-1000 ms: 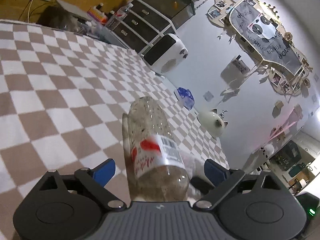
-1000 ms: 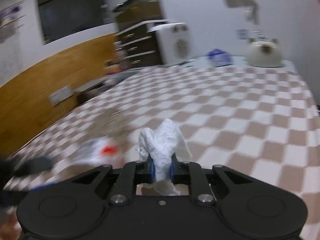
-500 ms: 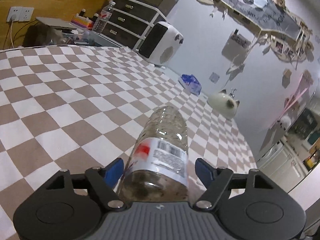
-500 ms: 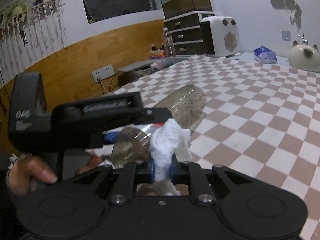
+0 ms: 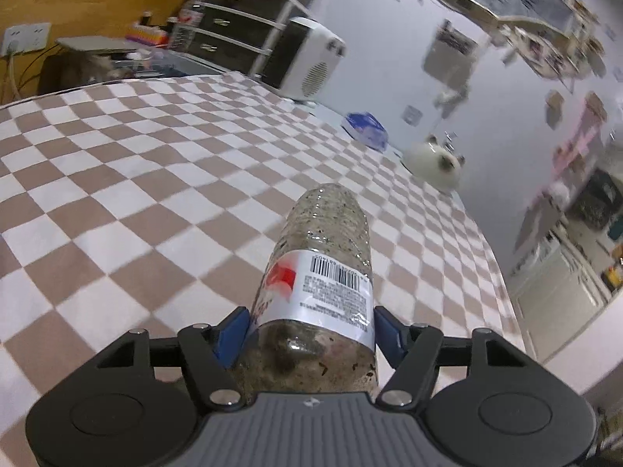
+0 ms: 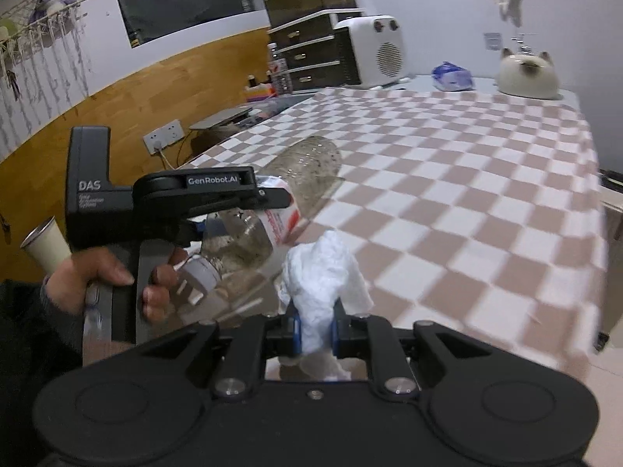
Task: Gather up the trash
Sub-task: 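Lift the bottle with left tool while right tool lifts the tissue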
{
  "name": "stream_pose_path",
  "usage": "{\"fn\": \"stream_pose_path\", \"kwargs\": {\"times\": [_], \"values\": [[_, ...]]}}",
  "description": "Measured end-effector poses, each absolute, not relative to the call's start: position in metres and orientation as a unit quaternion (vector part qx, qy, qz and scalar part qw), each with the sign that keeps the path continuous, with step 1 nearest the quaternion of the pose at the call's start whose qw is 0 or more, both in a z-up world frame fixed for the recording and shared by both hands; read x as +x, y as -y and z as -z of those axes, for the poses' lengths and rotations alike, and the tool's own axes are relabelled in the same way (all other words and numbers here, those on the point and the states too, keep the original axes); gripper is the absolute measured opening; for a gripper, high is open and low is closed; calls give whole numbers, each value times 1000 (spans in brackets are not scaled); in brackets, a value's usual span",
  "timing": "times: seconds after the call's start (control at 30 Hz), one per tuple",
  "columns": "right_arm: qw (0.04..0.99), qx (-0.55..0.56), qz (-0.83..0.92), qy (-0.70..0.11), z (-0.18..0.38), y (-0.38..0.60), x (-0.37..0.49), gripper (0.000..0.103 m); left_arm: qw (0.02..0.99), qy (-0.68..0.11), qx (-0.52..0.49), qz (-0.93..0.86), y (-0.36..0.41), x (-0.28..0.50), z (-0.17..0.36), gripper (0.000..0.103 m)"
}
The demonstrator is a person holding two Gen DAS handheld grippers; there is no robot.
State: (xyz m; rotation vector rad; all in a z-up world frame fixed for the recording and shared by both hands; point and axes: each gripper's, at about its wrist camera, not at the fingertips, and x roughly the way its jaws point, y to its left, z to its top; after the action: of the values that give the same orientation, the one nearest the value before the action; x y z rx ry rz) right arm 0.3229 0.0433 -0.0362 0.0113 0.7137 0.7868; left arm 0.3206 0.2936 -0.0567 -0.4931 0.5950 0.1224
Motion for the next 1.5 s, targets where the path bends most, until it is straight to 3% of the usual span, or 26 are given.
{"fn": "stream_pose_path", "kwargs": {"times": [0.3, 0.7, 0.9, 1.07, 1.17, 1.4, 1.5], "values": [[863, -7, -363, -351, 33, 1, 265, 15, 926, -323, -195, 2, -273, 254, 51, 69], [859, -30, -390, -330, 29, 20, 181, 18, 923, -378, -57, 50, -250, 174, 33, 70], [876, -81, -380, -287, 42, 5, 172, 30, 918, -394, -14, 48, -239, 180, 30, 71], [875, -101, -381, -281, 49, -6, 177, 54, 914, -403, -4, 46, -236, 183, 30, 75], [872, -107, -385, -281, 52, -12, 181, 62, 911, -410, 4, 43, -234, 186, 31, 75], [869, -102, -380, -299, 62, -27, 190, 59, 901, -430, 40, 37, -230, 191, 37, 76], [873, -91, -373, -300, 61, -22, 191, 39, 902, -429, 39, 35, -232, 191, 35, 76]]}}
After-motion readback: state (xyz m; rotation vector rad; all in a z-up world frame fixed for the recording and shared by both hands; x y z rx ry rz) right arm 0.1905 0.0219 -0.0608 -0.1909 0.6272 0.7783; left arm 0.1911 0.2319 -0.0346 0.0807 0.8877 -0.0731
